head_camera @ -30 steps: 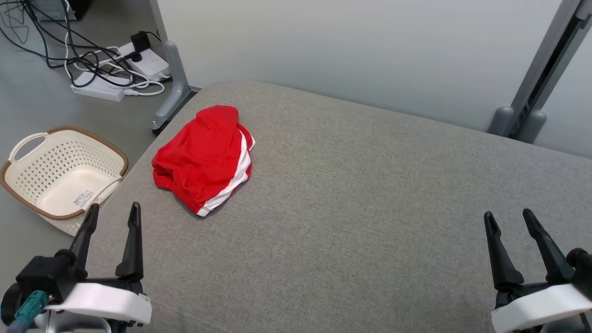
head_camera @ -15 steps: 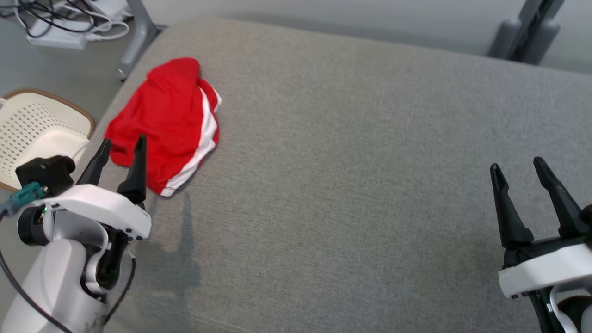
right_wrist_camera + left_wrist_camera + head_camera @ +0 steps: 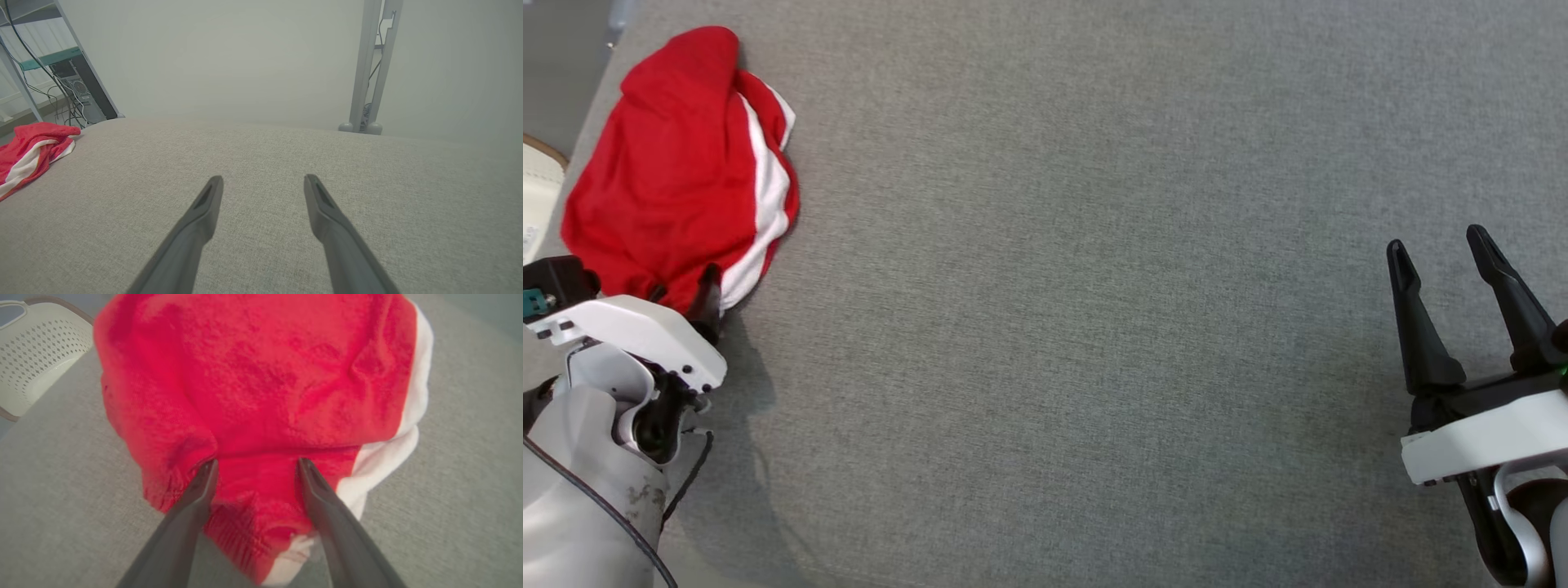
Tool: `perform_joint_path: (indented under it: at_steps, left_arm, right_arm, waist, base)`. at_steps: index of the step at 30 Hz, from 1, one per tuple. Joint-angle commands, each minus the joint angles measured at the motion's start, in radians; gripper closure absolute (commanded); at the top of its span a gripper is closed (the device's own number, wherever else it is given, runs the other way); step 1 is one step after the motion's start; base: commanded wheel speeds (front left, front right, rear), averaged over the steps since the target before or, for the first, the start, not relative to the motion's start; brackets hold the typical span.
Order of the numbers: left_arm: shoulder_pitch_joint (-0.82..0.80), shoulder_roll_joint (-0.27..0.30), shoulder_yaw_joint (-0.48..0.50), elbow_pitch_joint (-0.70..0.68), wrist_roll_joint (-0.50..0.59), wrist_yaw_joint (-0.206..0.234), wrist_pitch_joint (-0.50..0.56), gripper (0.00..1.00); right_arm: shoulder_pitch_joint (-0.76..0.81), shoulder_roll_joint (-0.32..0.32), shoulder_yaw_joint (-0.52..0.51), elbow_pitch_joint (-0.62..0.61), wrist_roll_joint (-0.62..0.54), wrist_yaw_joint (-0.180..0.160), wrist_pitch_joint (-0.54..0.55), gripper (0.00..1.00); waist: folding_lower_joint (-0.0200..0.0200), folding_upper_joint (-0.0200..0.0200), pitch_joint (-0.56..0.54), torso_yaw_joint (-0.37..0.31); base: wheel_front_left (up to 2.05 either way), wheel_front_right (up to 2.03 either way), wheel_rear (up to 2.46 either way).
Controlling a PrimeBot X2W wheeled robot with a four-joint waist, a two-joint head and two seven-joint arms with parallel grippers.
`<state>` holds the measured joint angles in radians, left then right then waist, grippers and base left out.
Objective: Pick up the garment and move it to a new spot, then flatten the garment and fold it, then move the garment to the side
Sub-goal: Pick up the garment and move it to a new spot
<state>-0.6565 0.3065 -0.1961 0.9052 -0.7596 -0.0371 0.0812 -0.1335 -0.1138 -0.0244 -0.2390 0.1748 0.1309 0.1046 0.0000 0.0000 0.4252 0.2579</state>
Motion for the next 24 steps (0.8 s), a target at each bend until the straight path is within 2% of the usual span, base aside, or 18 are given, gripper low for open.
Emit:
perform_joint_path:
  at_steps: [1, 2, 3, 4, 11, 15, 19, 24]
  left_arm:
    - [-0.018, -0.007, 0.003, 0.039, -0.015, -0.012, -0.001, 0.0]
    - [-0.027, -0.008, 0.003, 0.064, -0.015, -0.018, -0.006, 0.1]
    - [-0.037, -0.008, 0.004, 0.083, -0.015, -0.023, -0.019, 0.61]
    - [-0.044, -0.006, 0.007, 0.099, -0.015, -0.028, -0.04, 1.0]
    - [-0.071, 0.026, 0.01, 0.135, 0.012, -0.055, -0.23, 1.0]
    - [-0.062, 0.056, 0.014, 0.093, 0.037, -0.056, -0.315, 1.0]
    - [-0.024, 0.081, 0.026, -0.007, 0.073, -0.029, -0.34, 1.0]
    - [0.073, 0.093, 0.044, -0.24, 0.131, 0.041, -0.345, 1.0]
  right_arm:
    - [-0.012, -0.005, -0.001, 0.006, -0.003, 0.0, -0.008, 0.0]
    - [-0.016, -0.005, 0.0, 0.008, -0.002, 0.0, -0.009, 0.0]
    - [-0.018, -0.003, 0.0, 0.011, -0.002, 0.0, -0.011, 0.0]
    - [-0.02, -0.002, 0.0, 0.013, -0.001, 0.0, -0.015, 0.0]
    - [-0.02, 0.009, 0.002, 0.042, 0.01, 0.0, -0.041, 0.0]
    - [0.002, 0.018, -0.006, 0.059, 0.017, 0.0, -0.058, 0.0]
    - [0.03, 0.029, -0.015, 0.069, 0.023, 0.0, -0.068, 0.0]
    - [0.068, 0.04, -0.023, 0.077, 0.03, 0.0, -0.077, 0.0]
  waist:
    - [0.0, 0.0, 0.014, -0.012]
    - [0.0, 0.0, 0.015, -0.014]
    - [0.0, 0.0, 0.016, -0.015]
    - [0.0, 0.0, 0.015, -0.017]
    - [0.0, 0.0, -0.039, -0.04]
    - [0.0, 0.0, -0.096, -0.052]
    - [0.0, 0.0, -0.155, -0.059]
    - [0.0, 0.0, -0.227, -0.072]
  base:
    - [0.0, 0.0, 0.0]
    - [0.0, 0.0, 0.0]
    - [0.0, 0.0, 0.0]
    - [0.0, 0.0, 0.0]
    - [0.0, 0.0, 0.0]
    - [0.0, 0.0, 0.0]
    - [0.0, 0.0, 0.0]
    - [0.0, 0.0, 0.0]
